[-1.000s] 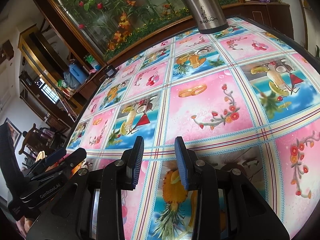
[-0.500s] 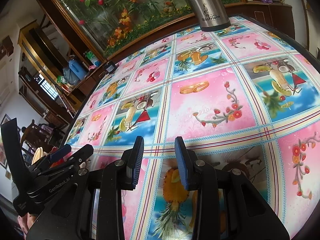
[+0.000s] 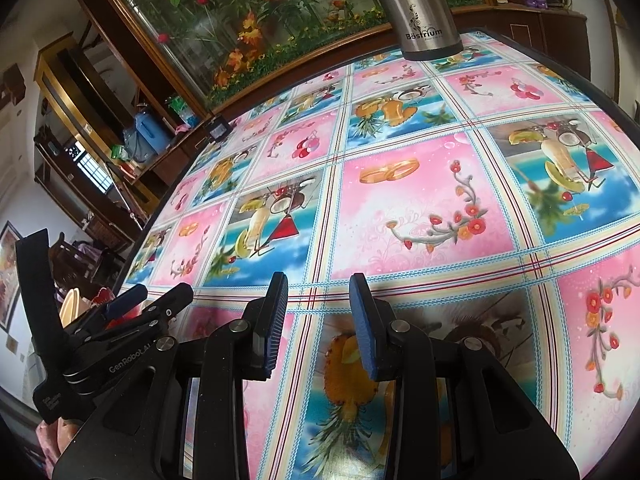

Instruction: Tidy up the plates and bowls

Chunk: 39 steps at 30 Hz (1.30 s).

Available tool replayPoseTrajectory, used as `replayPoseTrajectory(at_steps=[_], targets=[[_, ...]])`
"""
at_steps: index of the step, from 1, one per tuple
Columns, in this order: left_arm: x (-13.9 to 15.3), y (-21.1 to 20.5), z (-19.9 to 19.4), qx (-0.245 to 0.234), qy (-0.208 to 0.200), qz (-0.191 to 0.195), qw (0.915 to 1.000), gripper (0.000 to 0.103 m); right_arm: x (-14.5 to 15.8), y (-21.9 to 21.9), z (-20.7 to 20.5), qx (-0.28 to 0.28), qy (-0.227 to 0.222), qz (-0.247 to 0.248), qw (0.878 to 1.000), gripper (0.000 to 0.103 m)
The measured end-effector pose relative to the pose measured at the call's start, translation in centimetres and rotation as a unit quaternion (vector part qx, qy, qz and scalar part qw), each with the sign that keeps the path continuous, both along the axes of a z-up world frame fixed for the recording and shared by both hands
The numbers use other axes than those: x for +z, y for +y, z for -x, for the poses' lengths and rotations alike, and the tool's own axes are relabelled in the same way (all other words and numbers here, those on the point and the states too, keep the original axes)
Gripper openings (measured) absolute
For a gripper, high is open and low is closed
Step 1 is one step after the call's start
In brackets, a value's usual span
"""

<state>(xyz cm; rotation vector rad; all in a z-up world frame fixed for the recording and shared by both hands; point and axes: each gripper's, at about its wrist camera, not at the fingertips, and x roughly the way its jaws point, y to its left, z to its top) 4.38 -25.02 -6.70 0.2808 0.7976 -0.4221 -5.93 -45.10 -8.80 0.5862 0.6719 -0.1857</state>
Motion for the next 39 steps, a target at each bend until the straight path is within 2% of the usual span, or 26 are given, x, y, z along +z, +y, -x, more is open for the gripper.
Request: replayPoseTrajectory(at_steps=[30,33,39], targets=[[0.2,0.4,-0.2,-0.002,0.001,0.017,0.9999,0.079,-0.4,0.2,-0.4,0.003,0.01,0.005,1.0,0.032],[1.2,1.1,0.3,-0.001,-0.01,0.022,0.9997,0.079,0.1,0.4,-0.1,0.005,-0.006,0.011,1.0,0.032],[4.5,4.6,2.2,0.03,-0.067,0.031,0.9968,0.079,2.6,2.6,1.0,0.035,-0.083,0.034,0.995,0.032]])
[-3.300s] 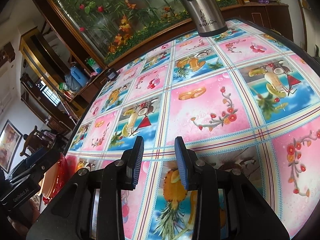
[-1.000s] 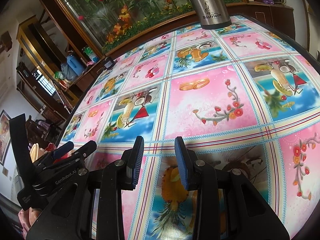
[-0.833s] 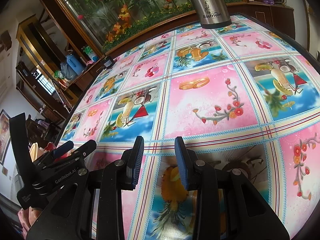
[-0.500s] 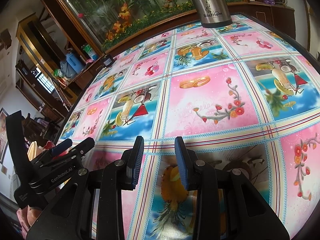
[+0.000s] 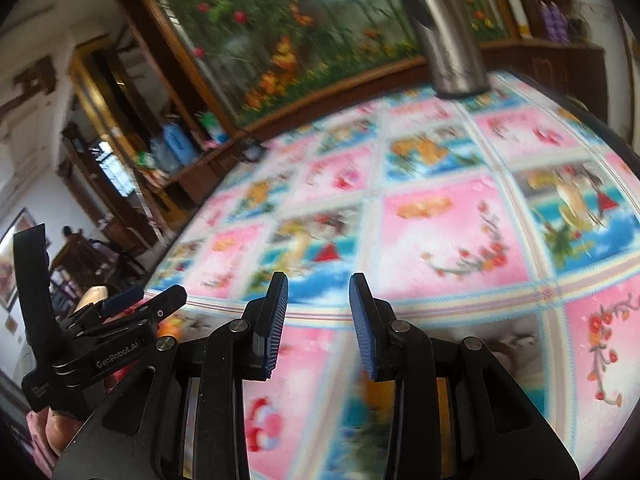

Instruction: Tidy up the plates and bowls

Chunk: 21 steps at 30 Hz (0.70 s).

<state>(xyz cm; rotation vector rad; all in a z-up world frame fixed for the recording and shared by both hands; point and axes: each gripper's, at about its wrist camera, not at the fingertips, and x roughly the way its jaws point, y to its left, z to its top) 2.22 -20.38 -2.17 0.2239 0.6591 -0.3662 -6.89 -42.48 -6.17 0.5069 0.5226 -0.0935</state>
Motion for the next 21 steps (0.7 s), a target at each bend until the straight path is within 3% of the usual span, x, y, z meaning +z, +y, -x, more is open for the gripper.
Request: replayPoseTrajectory(at_steps=[7,12,21], targets=[[3.4,6.3,1.5,0.045,-0.029,0.018,0.9984,0.08,2.6,7.9,-2.2,0.104,-0.04,0.003,0.994,0.032],[5.4,11.7,3.0,0.109,-0.064,0.031,0.9914,0.08,4.2,13.2,-3.4,0.162,-0.058,0.005,0.985,0.032],[6.4,16.5,3.6,0.156,-0.086,0.057,0.9823,0.081,5.2,20.7,-3.5,0.232,-0.063,0.036,0.97,0.032]])
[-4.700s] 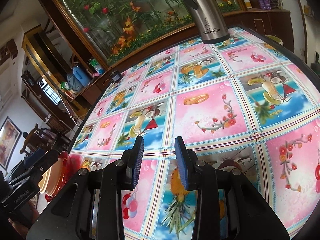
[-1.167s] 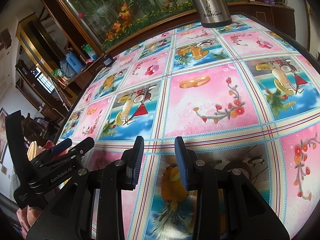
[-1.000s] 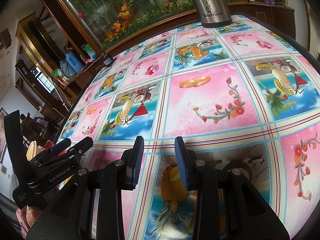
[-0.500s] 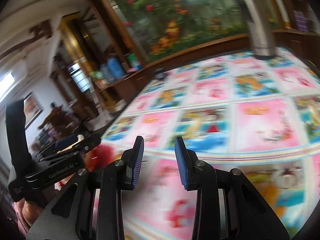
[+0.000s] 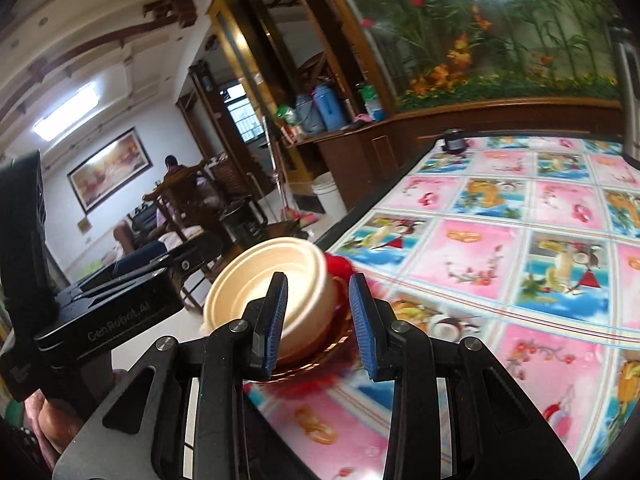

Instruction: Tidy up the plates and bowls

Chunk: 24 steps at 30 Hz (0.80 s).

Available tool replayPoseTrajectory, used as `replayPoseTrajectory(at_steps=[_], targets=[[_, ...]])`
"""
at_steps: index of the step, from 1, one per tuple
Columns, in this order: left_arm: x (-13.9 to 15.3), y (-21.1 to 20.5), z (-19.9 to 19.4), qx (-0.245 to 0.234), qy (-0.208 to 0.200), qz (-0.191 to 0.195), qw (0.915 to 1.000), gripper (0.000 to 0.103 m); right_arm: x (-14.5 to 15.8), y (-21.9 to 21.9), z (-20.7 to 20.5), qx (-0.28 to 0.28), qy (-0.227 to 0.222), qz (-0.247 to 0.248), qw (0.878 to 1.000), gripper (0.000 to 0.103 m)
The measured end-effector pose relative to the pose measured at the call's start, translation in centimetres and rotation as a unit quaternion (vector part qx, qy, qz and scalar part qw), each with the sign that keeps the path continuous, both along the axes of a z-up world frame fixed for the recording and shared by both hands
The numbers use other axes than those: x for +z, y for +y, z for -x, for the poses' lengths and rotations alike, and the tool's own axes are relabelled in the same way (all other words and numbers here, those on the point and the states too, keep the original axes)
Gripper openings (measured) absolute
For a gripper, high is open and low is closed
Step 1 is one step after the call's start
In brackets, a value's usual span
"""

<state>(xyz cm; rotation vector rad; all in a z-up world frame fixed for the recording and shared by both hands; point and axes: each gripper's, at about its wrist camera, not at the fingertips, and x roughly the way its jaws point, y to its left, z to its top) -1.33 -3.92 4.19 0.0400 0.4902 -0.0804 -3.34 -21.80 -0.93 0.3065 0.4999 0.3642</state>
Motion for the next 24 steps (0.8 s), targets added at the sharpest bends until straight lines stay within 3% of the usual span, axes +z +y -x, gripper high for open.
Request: replayPoseTrajectory(at_steps=[8,24], targets=[[-0.5,2.3,-0.8,0.003,0.026,0.031,0.9992,0.081,0.3,2.0,-0.6,0.013,0.001,0.01,1.0,0.032],[-0.5,4.2,-1.5,0.007,0.015,0.056,0.9983,0.085,-0.9,3.8,-1.9,0.026,0.022,0.021,0.999,0.032]])
